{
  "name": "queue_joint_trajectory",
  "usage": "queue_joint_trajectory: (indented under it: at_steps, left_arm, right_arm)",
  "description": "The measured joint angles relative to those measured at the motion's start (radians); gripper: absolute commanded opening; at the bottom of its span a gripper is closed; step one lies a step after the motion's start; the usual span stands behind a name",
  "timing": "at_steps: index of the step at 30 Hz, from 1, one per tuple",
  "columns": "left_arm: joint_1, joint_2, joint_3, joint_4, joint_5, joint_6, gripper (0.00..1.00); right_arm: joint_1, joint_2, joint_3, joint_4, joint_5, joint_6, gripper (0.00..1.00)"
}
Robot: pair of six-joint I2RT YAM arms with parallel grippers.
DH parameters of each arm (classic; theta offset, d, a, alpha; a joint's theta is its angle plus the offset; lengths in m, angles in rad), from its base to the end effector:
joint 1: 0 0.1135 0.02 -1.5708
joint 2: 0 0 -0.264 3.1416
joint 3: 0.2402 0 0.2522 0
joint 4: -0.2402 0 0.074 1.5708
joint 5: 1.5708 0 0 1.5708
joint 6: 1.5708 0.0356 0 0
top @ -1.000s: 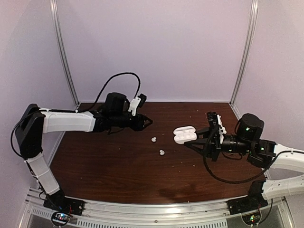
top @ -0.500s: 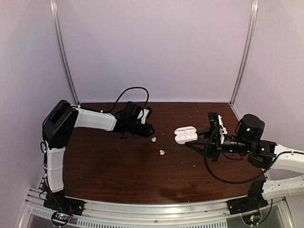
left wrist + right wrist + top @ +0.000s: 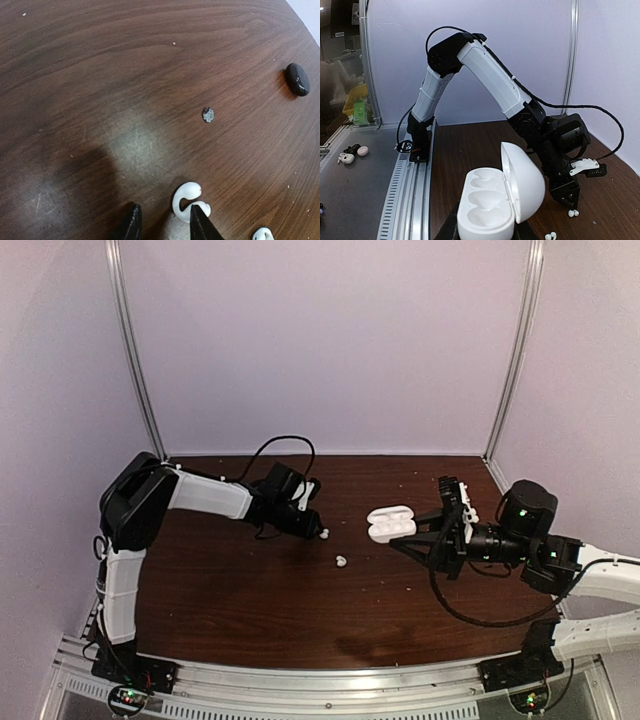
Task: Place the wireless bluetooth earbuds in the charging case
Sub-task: Pick up the right earbud from the center of the board.
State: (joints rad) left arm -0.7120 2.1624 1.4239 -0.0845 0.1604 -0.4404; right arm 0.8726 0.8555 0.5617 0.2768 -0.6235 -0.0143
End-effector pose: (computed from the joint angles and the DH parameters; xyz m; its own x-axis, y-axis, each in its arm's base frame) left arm 0.3468 -0.3068 0.1321 -0.8121 0.1450 -0.5652 0.4212 0.8160 -0.3958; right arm 0.1137 0.1678 0.2975 0.0033 -0.0141 -0.9999 -0.9972 0.0745 -0.0044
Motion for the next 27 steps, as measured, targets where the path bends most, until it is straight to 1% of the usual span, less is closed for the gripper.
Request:
queue_joint_trajectory:
  at_steps: [11,17,23,27]
  left_arm:
    - [0.000,0.038,0.035,0.007,0.044,-0.019,0.33]
    - [0.000,0.049,0.045,0.012,0.062,-0.018,0.26]
    - [-0.005,0.062,0.063,0.008,0.073,-0.014,0.13]
    - [-0.008,0.065,0.076,0.000,0.084,-0.011,0.08]
  right_arm:
    - [0.000,-0.001,-0.008,-0.001,0.000,0.000,0.00]
    - [0.000,-0.001,-0.008,-0.002,0.000,-0.001,0.01]
    - [-0.003,-0.001,-0.008,-0.002,0.001,-0.001,0.01]
    - [-0.004,-0.001,-0.008,-0.003,0.001,-0.001,0.01]
